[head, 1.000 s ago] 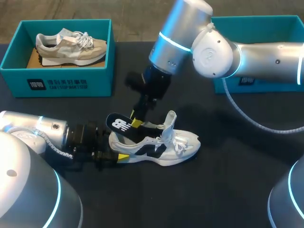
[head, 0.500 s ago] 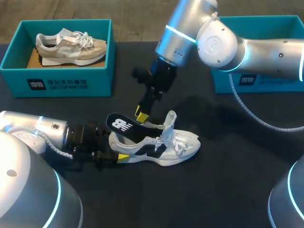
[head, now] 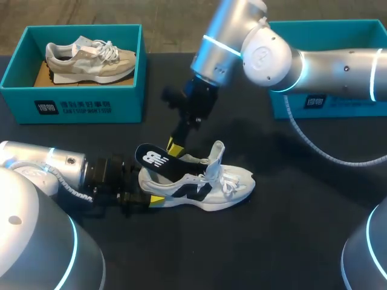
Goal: Take the shoe out of the shoebox, open the shoe tongue, remove and reinsert the insole, then place the shoe into the shoebox
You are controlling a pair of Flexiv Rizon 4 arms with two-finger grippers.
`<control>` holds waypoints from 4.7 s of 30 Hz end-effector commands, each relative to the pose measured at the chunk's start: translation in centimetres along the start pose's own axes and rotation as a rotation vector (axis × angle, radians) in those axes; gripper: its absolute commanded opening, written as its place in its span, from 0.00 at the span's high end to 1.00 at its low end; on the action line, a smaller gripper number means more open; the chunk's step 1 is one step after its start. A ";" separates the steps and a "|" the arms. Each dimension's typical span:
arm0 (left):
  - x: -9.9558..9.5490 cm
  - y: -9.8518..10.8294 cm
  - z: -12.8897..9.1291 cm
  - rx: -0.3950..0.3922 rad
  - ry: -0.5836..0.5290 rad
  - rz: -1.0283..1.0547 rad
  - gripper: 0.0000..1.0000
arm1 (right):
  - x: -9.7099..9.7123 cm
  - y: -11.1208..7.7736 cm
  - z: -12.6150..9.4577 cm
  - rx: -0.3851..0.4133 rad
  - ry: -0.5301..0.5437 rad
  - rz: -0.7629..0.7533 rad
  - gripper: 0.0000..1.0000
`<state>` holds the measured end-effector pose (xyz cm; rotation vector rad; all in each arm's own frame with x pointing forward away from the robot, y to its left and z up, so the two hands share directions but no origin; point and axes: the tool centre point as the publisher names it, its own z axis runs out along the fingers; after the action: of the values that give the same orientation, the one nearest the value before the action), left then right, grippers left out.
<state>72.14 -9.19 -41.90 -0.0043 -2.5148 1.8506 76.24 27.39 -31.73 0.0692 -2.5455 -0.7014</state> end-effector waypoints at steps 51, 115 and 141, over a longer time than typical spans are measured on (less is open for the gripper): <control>0.2 0.5 0.2 -0.001 0.000 -0.001 1.00 | 0.4 0.4 -0.4 0.010 -0.100 0.000 0.62; 0.2 0.5 0.2 -0.001 0.000 -0.001 1.00 | 1.3 -0.1 -1.9 -0.144 0.053 0.148 0.63; 0.2 0.5 0.2 -0.001 0.000 -0.001 1.00 | 1.1 0.3 1.9 -0.202 0.119 0.188 0.62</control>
<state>72.14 -9.19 -41.91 -0.0042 -2.5150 1.8504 74.42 27.90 -32.11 -0.1905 -2.3210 -0.8478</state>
